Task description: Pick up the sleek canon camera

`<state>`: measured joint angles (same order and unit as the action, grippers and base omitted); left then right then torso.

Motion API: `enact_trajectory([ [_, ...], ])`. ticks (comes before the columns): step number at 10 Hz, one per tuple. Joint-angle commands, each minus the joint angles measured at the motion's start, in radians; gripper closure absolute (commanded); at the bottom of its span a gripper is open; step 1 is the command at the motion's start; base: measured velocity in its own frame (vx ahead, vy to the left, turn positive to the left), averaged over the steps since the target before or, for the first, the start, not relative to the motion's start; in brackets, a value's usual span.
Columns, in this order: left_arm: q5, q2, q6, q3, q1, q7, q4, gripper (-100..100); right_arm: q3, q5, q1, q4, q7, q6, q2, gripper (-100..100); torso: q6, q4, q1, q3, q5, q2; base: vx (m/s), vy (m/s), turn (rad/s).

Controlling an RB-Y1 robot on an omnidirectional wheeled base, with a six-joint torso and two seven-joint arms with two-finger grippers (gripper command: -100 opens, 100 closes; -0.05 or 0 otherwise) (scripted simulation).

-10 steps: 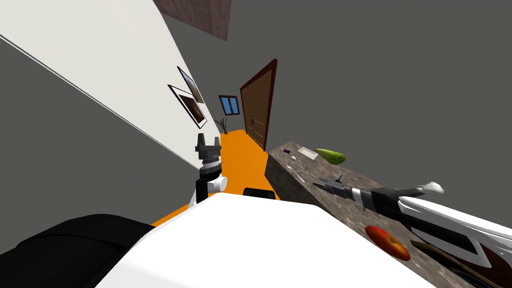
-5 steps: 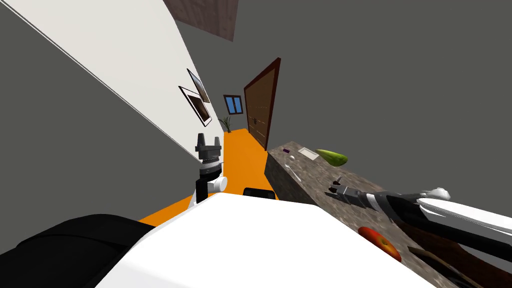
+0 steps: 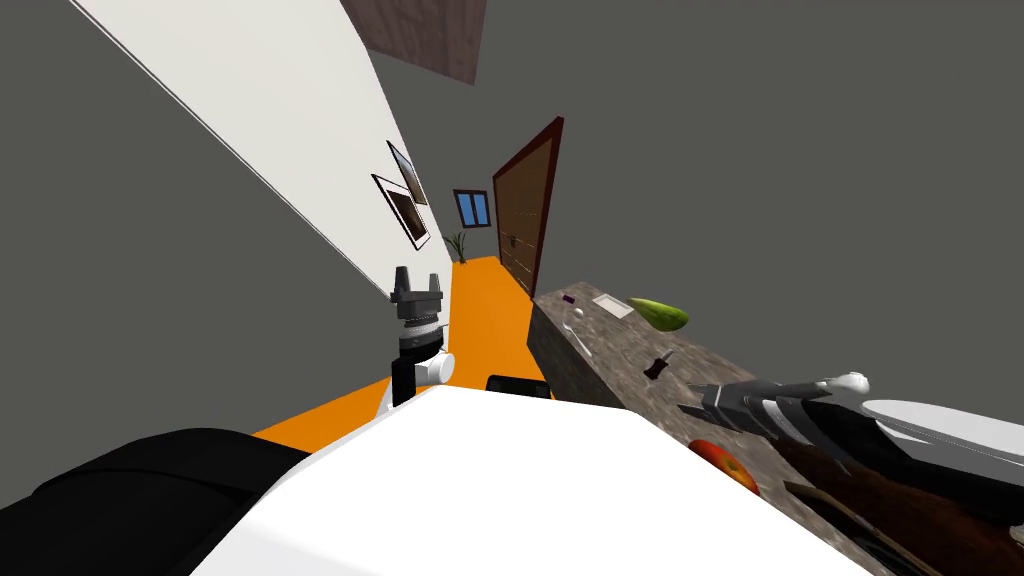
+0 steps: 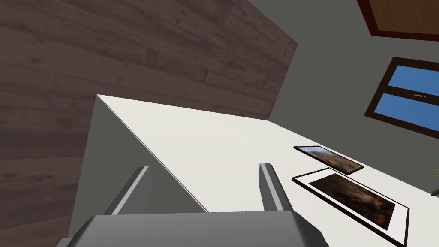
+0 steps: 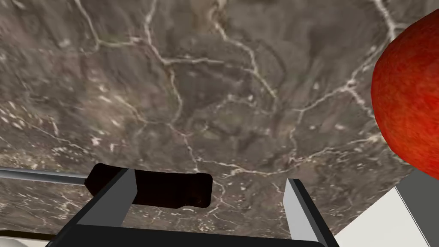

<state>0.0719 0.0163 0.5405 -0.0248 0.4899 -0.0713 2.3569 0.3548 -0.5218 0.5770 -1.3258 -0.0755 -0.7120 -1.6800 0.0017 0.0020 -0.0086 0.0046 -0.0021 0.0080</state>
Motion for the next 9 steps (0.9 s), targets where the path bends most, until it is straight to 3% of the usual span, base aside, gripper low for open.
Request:
enact_trajectory([
  [1, 0.0, 0.0, 0.0, 0.0, 0.0, 0.0, 0.0, 0, 0.034, -0.026, 0.021, 0.042, -0.02, -0.009, -0.036, -100, 0.0, 0.0, 0.0, 0.0, 0.0, 0.0, -0.184, -0.149, 0.111],
  [2, 0.0, 0.0, 0.0, 0.0, 0.0, 0.0, 0.0, 0, 0.034, -0.026, 0.021, 0.042, -0.02, -0.009, -0.036, -100, 0.001, 0.001, -0.001, 0.002, 0.0, 0.004, -0.153, -0.118, 0.007],
  [6, 0.0, 0.0, 0.0, 0.0, 0.0, 0.0, 0.0, 0, 0.115, -0.089, 0.034, 0.081, -0.024, 0.003, -0.088, -100, 0.001, 0.001, 0.002, 0.002, 0.0, 0.002, -0.138, -0.093, 0.041],
  [7, 0.0, 0.0, 0.0, 0.0, 0.0, 0.0, 0.0, 0, 0.105, -0.084, 0.026, 0.078, -0.018, -0.005, -0.085, -100, 0.001, 0.001, 0.003, 0.002, 0.0, 0.003, -0.073, -0.037, 0.007],
  [8, 0.0, 0.0, 0.0, 0.0, 0.0, 0.0, 0.0, 0, 0.107, -0.085, 0.026, 0.078, -0.017, -0.004, -0.087, 0, 0.001, 0.0, 0.005, 0.0, 0.001, -0.001, -0.011, -0.006, 0.009],
  [9, 0.0, 0.0, 0.0, 0.0, 0.0, 0.0, 0.0, 0, 0.116, -0.096, 0.029, 0.089, -0.027, 0.013, -0.053, -100, 0.002, -0.001, 0.006, -0.002, 0.001, -0.004, 0.023, 0.0, 0.099],
])
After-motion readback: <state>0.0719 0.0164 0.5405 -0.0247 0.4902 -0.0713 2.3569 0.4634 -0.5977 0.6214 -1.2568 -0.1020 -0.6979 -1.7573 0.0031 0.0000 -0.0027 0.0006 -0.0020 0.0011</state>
